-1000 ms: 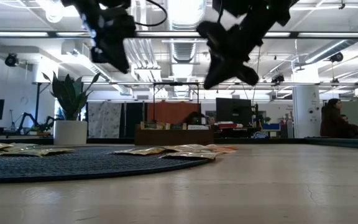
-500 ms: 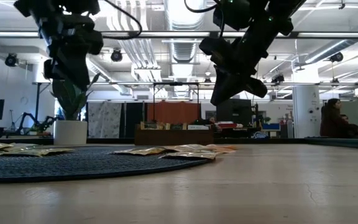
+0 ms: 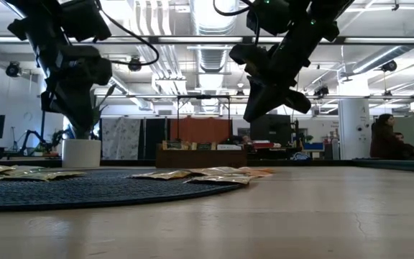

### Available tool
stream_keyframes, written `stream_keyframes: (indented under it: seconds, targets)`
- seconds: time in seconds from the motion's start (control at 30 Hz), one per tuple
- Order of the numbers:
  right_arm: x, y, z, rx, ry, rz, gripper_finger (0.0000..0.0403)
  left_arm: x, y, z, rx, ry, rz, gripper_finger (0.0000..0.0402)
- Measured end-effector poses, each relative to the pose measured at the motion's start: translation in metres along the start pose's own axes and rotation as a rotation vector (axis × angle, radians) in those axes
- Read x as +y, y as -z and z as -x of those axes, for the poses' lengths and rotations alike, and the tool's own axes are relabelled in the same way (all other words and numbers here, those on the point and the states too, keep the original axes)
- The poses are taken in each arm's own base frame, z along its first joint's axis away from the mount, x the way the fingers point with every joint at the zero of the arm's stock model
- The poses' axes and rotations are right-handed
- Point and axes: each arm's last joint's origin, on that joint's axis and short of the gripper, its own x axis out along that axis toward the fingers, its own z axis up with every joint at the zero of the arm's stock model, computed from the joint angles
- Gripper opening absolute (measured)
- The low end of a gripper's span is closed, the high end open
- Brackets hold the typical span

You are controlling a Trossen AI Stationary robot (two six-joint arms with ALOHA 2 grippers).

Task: Pick & Place Tea
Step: Put the white tea bag into the right section of the wooden organizer

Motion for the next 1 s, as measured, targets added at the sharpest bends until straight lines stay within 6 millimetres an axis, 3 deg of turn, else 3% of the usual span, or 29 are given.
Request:
stream_keyframes:
  seconds: [0.33, 0.6, 1.0]
  targets:
    - [-0.006, -0.007, -0.001, -0.028, 0.024, -0.039, 0.0027, 0.0, -0.001, -0.005, -0.05, 0.024, -0.059, 0.0096]
    - [-0.021, -0.014, -0.005, -0.033, 0.063, -0.094, 0.0027, -0.004, -0.008, -0.004, -0.133, 0.04, -0.062, 0.0096]
    - [-0.039, -0.005, -0.013, 0.0, 0.115, -0.065, 0.0027, -0.006, -0.014, -0.003, -0.203, 0.057, -0.027, 0.0096]
